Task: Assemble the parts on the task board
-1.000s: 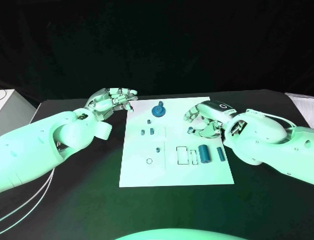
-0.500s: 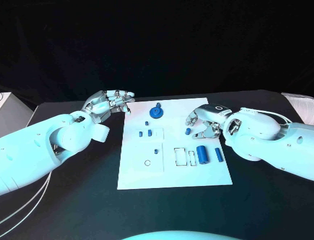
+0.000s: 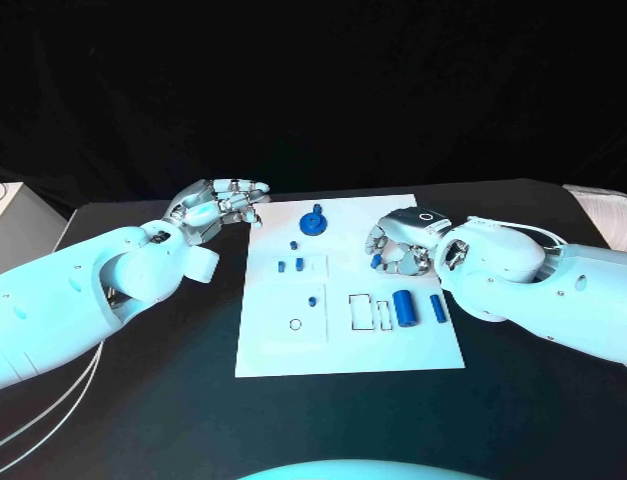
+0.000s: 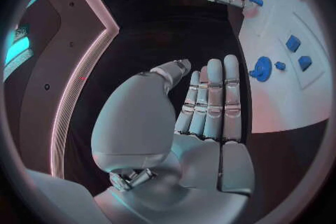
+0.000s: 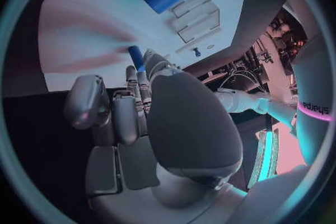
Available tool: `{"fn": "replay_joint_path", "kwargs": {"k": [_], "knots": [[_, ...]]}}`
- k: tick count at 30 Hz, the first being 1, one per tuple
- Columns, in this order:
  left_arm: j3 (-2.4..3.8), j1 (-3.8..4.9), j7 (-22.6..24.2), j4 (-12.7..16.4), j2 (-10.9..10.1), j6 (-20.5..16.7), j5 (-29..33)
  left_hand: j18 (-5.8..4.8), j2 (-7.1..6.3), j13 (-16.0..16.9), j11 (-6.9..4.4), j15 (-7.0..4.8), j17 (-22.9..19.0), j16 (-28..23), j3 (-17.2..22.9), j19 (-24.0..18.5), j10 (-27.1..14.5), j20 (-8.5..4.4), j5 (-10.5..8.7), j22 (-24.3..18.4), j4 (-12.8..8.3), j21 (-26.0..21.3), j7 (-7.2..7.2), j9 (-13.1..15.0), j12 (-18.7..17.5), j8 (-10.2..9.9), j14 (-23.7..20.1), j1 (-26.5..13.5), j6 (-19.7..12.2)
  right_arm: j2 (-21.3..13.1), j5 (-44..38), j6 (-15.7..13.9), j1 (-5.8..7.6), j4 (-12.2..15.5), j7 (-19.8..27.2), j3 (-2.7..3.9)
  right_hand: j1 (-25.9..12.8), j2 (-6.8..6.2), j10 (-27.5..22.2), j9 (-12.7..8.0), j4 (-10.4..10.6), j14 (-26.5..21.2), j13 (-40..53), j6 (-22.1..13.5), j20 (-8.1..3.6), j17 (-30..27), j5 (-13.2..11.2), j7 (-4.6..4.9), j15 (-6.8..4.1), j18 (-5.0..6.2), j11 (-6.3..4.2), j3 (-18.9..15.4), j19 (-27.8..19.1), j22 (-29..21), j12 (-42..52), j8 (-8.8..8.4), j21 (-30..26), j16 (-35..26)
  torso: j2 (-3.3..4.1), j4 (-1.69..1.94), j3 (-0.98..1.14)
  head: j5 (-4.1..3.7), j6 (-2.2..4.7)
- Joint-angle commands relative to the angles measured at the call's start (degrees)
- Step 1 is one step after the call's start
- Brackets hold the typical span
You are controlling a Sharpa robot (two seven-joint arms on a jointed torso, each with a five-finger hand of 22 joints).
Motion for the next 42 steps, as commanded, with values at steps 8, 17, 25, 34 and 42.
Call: {"fn": "replay_joint_path", "kwargs": {"k": [8, 17, 25, 34, 42], "knots": [[0.03, 0.01, 0.3, 0.1, 0.0, 1.0, -0.1, 0.31, -0.03, -0.1, -0.09, 0.16, -0.1, -0.2, -0.4, 0.4, -0.4, 0.19, -0.12, -0.1, 0.1, -0.3, 0.23, -0.1, -0.1, -0.1, -0.4, 0.5, 0.0, 0.2, -1.9, 0.6, -0.15, -0.3, -1.2, -0.06, -0.9, -1.02, 2.2, 0.1, -0.1, 2.1, 0.0, 2.2, -0.89, -0.1, 0.9, -0.13, -0.78, -0.23, -0.51, 3.5, 0.9, 0.8, -0.3, 0.92, 1.3, 0.3, -0.02, -0.02, 0.06, 0.09, -0.22], [0.03, 0.01, 0.1, 0.1, 0.0, 1.1, -0.1, 0.31, -0.03, -0.1, -0.09, 0.16, -0.1, -0.2, -0.4, 0.4, -0.4, 0.19, -0.12, -0.1, 0.1, -0.3, 0.23, -0.1, -0.1, -0.1, -0.4, 0.5, 0.0, 0.8, -2.2, 0.7, -0.40, -0.5, -1.4, -0.13, -1.2, -1.40, 1.8, 0.2, -0.2, 2.1, -0.2, 2.7, -0.84, -0.1, 1.2, -0.09, -0.61, -0.25, -0.30, 5.1, 0.9, 0.9, -1.2, 1.17, 1.2, 0.3, -0.02, 0.01, 0.06, 0.08, -0.30], [0.03, 0.01, 0.1, 0.1, -0.1, 1.2, -0.1, 0.31, -0.01, -0.1, -0.08, 0.17, -0.1, -0.2, -0.5, 0.4, -0.4, 0.20, -0.12, -0.2, 0.2, -0.4, 0.24, -0.1, -0.1, -0.1, -0.4, 0.4, 0.0, 1.1, -2.2, 0.1, -0.74, -0.5, -1.4, -0.17, -1.6, -1.14, 3.1, 0.5, -0.2, 2.1, -0.1, 4.2, -0.92, -0.2, 1.9, -0.37, -0.81, -0.30, -0.55, 7.6, 0.9, 1.2, -1.4, 2.03, 1.6, 0.4, -0.05, -0.02, 0.01, 0.07, -0.47], [0.03, 0.01, 0.1, 0.1, -0.1, 1.2, -0.1, 0.31, -0.01, -0.1, -0.08, 0.17, -0.1, -0.2, -0.5, 0.4, -0.4, 0.20, -0.12, -0.2, 0.2, -0.4, 0.24, -0.1, -0.1, -0.1, -0.4, 0.4, 0.0, 1.1, -3.4, -2.4, -0.92, -0.3, -2.7, -0.19, -0.6, 0.53, 7.8, 2.8, -3.6, 2.2, 0.5, 6.0, -1.84, 0.2, 1.8, -0.77, -1.79, -0.70, -1.62, 15.3, 1.5, 3.0, -2.0, 4.68, 4.2, 0.8, -0.05, -0.02, 0.01, 0.04, -0.49], [0.03, 0.01, 0.1, 0.1, -0.1, 1.1, -0.1, 0.32, 0.07, -0.1, -0.10, 0.17, -0.2, -0.3, -0.5, 0.4, -0.4, 0.21, -0.10, -0.2, 0.2, -0.4, 0.22, -0.1, -0.1, -0.1, -0.4, 0.5, 0.0, 0.3, -3.9, -5.0, -0.96, 1.2, -2.9, -0.16, -2.7, -0.31, 9.1, 4.3, -5.7, 2.2, 1.0, 5.5, -2.02, 0.2, 1.7, -0.81, -1.93, -0.81, -1.79, 19.0, 1.5, 3.6, -2.8, 5.86, 4.8, 0.9, -0.07, -0.01, 0.04, 0.05, -0.43]]}}
